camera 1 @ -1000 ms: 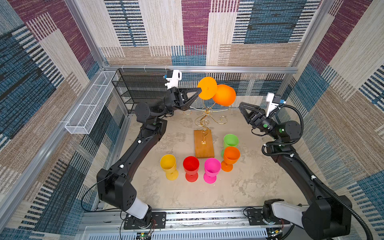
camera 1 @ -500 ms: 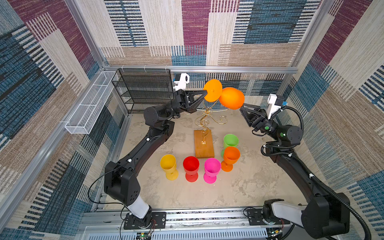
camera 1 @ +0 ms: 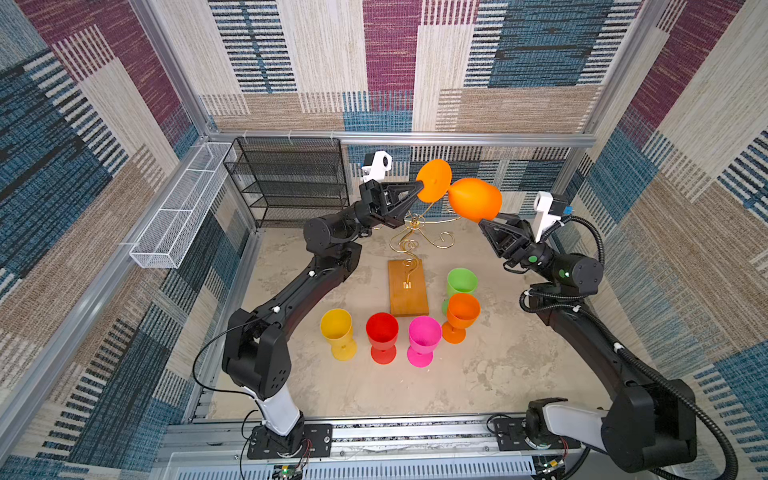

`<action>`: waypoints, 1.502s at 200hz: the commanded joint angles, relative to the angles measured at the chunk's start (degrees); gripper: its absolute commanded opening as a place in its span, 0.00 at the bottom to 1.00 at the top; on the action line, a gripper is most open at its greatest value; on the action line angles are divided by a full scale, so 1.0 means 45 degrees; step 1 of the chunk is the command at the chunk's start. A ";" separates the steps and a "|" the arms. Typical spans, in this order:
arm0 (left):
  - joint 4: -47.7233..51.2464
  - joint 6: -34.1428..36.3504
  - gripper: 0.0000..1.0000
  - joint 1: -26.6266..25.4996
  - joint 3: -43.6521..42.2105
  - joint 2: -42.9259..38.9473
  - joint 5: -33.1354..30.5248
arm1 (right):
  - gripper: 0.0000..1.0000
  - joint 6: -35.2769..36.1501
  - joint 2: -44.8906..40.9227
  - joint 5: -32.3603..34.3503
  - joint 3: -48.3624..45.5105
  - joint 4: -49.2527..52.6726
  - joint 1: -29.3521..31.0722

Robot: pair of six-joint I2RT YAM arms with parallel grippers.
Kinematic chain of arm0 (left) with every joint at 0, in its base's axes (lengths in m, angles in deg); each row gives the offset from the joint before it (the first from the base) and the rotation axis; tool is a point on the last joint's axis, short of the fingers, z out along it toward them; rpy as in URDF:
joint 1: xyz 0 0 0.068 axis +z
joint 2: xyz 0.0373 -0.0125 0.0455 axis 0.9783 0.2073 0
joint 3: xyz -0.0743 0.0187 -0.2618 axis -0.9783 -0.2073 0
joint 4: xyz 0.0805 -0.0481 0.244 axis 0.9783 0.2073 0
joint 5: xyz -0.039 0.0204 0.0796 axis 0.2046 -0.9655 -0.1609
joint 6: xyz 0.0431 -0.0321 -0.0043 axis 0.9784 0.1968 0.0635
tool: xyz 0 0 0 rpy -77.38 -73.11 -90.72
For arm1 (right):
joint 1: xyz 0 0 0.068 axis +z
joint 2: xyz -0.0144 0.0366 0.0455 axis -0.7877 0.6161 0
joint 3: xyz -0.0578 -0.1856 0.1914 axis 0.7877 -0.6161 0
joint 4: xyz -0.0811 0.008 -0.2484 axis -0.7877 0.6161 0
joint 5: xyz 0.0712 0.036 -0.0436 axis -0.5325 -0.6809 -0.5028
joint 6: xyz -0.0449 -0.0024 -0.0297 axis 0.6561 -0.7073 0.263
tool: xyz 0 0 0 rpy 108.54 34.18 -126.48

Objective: Take the wine glass off the wine glass rack
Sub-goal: 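Close the right gripper on the orange glass bowl beside the left gripper, then open the left gripper while the right carries the orange glass away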

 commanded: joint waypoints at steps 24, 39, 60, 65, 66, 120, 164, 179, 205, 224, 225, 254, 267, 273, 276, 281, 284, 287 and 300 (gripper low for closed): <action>-0.0842 -0.0911 0.00 -0.0109 0.0186 0.0365 -0.0707 | 0.41 0.0394 -0.0704 -0.0326 -0.0312 -0.0386 0.0005; -0.0831 -0.1166 0.00 -0.0211 0.0385 0.0595 -0.0726 | 0.41 0.0731 -0.0902 -0.0301 -0.0319 -0.0048 0.0005; -0.0826 -0.1457 0.00 -0.0321 0.0487 0.0830 -0.0789 | 0.40 0.0930 -0.1032 -0.0262 -0.0300 0.0152 0.0005; -0.0826 -0.1500 0.00 -0.0339 0.0476 0.0869 -0.0817 | 0.39 0.0939 -0.1050 -0.0239 -0.0300 0.0150 0.0005; -0.0826 -0.1506 0.00 -0.0341 0.0471 0.0875 -0.0822 | 0.39 0.0949 -0.1052 -0.0243 -0.0309 0.0148 0.0005; -0.0825 -0.1717 0.00 -0.0534 0.0152 0.0922 -0.1343 | 0.23 0.0999 -0.1343 0.0205 -0.0504 0.0242 0.0005; -0.0845 -0.1498 0.03 -0.0636 -0.0448 0.0804 -0.1839 | 0.16 0.0945 -0.1673 0.0587 -0.0826 0.0038 0.0005; -0.0845 -0.1456 0.04 -0.0655 -0.0582 0.0802 -0.1898 | 0.12 0.0908 -0.1755 0.0602 -0.0827 0.0012 0.0005; -0.0845 -0.1437 0.06 -0.0718 -0.0589 0.0857 -0.1929 | 0.07 0.0862 -0.1945 0.0669 -0.0778 0.0057 0.0005; -0.0847 -0.1415 0.12 -0.0735 -0.0560 0.0841 -0.1921 | 0.01 0.0924 -0.2047 0.0680 -0.0664 0.0289 0.0005; -0.0846 -0.1405 0.13 -0.0734 -0.0564 0.0841 -0.1920 | 0.01 0.0932 -0.2048 0.0685 -0.0657 0.0305 0.0005; -0.0845 -0.1319 0.23 -0.0729 -0.0535 0.0784 -0.1920 | 0.00 0.1077 -0.2165 0.0774 -0.0498 0.0791 0.0005; -0.0850 -0.1302 0.30 -0.0734 -0.0539 0.0783 -0.1930 | 0.00 0.1189 -0.2220 0.0863 -0.0372 0.1114 0.0003; -0.0846 -0.1283 0.32 -0.0745 -0.0545 0.0764 -0.1928 | 0.00 0.1292 -0.2258 0.0866 -0.0284 0.1356 -0.0005; -0.0850 -0.1279 0.34 -0.0753 -0.0549 0.0763 -0.1921 | 0.00 0.1352 -0.2280 0.0866 -0.0249 0.1452 0.0004; -0.0846 -0.1260 0.37 -0.0737 -0.0569 0.0744 -0.1914 | 0.00 0.1433 -0.2319 0.0884 -0.0195 0.1625 0.0000; -0.0845 -0.1244 0.38 -0.0752 -0.0586 0.0744 -0.1912 | 0.00 0.1504 -0.2354 0.0912 -0.0143 0.1744 -0.0003; -0.0845 -0.1230 0.40 -0.0741 -0.0603 0.0727 -0.1902 | 0.00 0.1591 -0.2388 0.0950 -0.0102 0.1896 0.0004; -0.0845 -0.1115 0.45 -0.0754 -0.0693 0.0668 -0.1901 | 0.00 0.2073 -0.2597 0.1179 0.0157 0.2759 0.0005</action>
